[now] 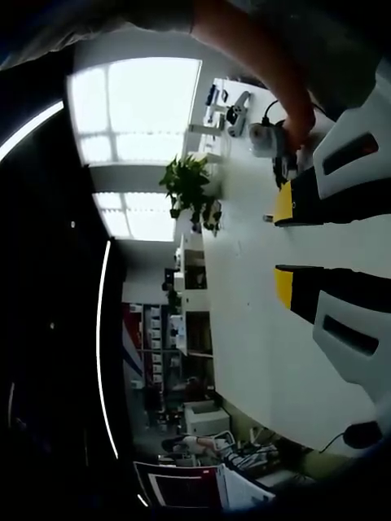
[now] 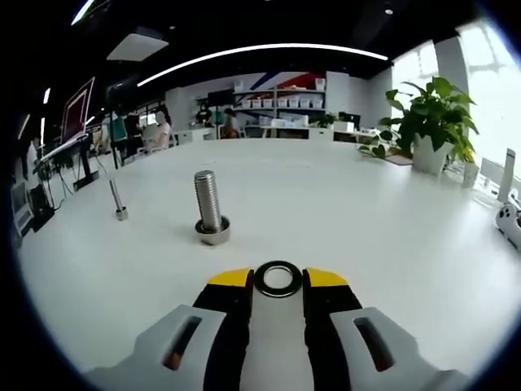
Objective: Place the washer onto the threaded stud by aligning its center hole with the stud, sliding it down to the base, and recovering from edge contact or off-axis alignment until the washer reaches the visible bottom stop.
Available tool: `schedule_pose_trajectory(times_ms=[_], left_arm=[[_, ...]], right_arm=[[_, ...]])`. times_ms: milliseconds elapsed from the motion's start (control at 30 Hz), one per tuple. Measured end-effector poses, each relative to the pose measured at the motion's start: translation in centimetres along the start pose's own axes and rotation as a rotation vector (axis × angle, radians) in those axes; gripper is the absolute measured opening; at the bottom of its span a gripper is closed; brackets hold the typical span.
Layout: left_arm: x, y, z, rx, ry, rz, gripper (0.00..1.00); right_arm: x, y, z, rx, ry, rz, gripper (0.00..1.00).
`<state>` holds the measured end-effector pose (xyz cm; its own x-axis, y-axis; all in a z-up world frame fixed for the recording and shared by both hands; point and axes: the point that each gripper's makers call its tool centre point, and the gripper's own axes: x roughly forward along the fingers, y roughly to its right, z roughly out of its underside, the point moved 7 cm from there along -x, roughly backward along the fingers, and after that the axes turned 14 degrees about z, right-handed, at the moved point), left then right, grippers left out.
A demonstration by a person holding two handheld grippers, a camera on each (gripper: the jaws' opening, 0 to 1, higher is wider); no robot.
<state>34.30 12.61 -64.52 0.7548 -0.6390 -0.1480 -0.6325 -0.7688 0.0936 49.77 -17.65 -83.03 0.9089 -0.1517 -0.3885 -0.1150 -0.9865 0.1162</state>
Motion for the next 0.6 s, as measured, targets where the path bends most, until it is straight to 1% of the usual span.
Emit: schedule_pose_trajectory(times_ms=[100, 267, 300, 367, 467, 600], left_arm=[[0.03, -0.01, -0.02, 0.002, 0.001, 0.001, 0.17], [0.08, 0.02, 0.01, 0.002, -0.001, 0.001, 0.17], [0.09, 0.02, 0.04, 0.002, -0.003, 0.001, 0.17], [0.1, 0.02, 0.05, 0.0, -0.002, 0.003, 0.17], [0.1, 0.01, 0.07, -0.002, -0.002, 0.002, 0.17], [0.11, -0.01, 0.14, -0.002, -0.006, 0.002, 0.17]], right_arm=[[0.11, -0.06, -0.08, -0.011, 0.005, 0.0, 0.26], [0.4, 0.13, -0.04, 0.003, 0.011, 0.004, 0.32], [0.47, 0.09, -0.02, 0.018, 0.01, 0.001, 0.32], [0.5, 0.09, -0.02, 0.006, 0.015, 0.002, 0.32], [0.47, -0.09, 0.0, 0.006, 0.022, -0.005, 0.26], [0.42, -0.37, -0.02, 0.009, 0.025, -0.009, 0.25]])
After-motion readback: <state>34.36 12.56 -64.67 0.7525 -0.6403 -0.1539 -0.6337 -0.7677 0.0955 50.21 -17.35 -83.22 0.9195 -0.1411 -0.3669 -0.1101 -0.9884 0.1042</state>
